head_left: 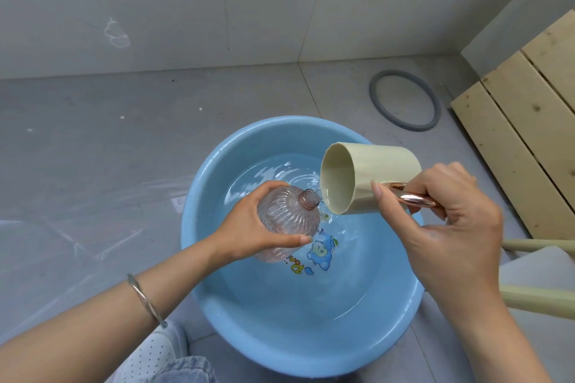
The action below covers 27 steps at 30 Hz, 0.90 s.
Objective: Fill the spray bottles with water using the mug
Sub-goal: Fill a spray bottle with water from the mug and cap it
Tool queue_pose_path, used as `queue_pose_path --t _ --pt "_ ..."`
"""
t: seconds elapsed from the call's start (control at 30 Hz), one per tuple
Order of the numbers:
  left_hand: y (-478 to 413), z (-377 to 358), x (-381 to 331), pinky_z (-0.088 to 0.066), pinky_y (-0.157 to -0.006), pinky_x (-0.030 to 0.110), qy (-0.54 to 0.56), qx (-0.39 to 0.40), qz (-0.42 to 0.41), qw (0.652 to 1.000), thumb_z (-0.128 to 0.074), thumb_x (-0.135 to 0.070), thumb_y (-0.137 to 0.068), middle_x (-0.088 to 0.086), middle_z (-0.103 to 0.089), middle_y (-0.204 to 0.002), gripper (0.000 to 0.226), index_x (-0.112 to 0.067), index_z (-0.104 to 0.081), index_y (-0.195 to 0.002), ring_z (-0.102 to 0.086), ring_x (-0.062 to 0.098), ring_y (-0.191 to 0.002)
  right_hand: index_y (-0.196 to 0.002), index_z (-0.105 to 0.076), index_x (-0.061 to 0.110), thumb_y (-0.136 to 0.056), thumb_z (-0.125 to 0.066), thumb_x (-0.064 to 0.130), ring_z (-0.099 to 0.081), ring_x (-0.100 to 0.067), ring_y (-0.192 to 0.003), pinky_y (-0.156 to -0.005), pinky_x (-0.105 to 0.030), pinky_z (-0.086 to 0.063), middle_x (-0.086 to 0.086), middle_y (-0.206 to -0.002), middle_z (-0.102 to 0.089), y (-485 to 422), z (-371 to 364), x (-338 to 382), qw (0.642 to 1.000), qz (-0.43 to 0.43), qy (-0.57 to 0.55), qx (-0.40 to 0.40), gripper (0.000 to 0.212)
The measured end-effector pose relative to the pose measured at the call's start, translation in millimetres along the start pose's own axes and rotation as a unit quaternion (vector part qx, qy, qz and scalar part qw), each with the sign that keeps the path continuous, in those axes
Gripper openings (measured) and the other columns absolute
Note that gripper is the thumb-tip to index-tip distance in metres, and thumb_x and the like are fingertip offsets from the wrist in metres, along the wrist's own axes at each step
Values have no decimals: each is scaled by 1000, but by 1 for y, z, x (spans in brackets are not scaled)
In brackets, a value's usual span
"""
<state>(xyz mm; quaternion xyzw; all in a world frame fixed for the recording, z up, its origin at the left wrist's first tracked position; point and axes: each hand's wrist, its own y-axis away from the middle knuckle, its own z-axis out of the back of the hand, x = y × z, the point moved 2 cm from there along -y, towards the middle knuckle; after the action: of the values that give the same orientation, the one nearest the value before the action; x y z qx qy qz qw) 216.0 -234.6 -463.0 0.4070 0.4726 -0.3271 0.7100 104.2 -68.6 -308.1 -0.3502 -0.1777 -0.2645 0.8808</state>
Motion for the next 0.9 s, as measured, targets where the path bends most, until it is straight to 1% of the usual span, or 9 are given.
queue_pose_path --t 0.13,0.27,0.37,0.5,0.67,0.77,0.9 --pt "0 0 2 -45 -104 30 -6 -2 3 1000 -86 -64 -38 -23 -63 -117 89 -41 -55 -118 -59 -1 -112 -55 -46 10 -79 -73 20 -33 -8 -64 -64 -23 -27 4 -56 -39 0 0 3 999 21 26 -4 37" --pt "0 0 4 -45 -105 33 -4 -7 5 1000 -87 -64 -38 -21 -64 -117 90 -40 -55 -118 -59 1 -112 -55 -49 7 -79 -73 20 -33 -7 -64 -67 -22 -28 6 -57 -35 -1 0 5 998 38 41 -6 36" --pt "-1 0 6 -46 -104 37 -1 -6 3 1000 -88 -65 -38 -20 -64 -117 91 -39 -56 -119 -61 3 -112 -54 -48 6 -78 -73 19 -25 -12 -63 -67 -23 -28 4 -56 -34 -1 0 6 998 46 45 -7 38" --pt "-2 -1 6 -47 -103 33 2 -7 1 1000 -88 -63 -38 -20 -64 -117 91 -39 -56 -120 -61 2 -111 -54 -46 7 -79 -73 19 -25 -12 -64 -67 -23 -28 3 -57 -34 -1 0 7 997 54 46 -7 38" --pt "-1 -1 5 -46 -97 21 -3 -6 3 1000 -86 -64 -37 -20 -63 -118 91 -41 -55 -120 -59 -2 -109 -55 -48 7 -78 -73 18 -26 -13 -64 -68 -25 -27 2 -56 -36 0 -1 6 996 69 54 -2 37" --pt "-1 -1 6 -47 -98 24 1 -6 2 1000 -87 -64 -37 -21 -63 -117 90 -42 -55 -118 -60 -1 -108 -55 -49 8 -79 -73 19 -29 -15 -64 -68 -27 -27 -2 -54 -41 1 -1 6 994 85 62 2 35" --pt "0 0 5 -49 -96 24 16 -6 7 1000 -87 -62 -37 -20 -65 -114 89 -41 -56 -117 -62 -2 -105 -56 -46 10 -80 -71 22 -28 -10 -64 -69 -21 -28 4 -56 -38 2 -2 1 998 53 38 -13 37"
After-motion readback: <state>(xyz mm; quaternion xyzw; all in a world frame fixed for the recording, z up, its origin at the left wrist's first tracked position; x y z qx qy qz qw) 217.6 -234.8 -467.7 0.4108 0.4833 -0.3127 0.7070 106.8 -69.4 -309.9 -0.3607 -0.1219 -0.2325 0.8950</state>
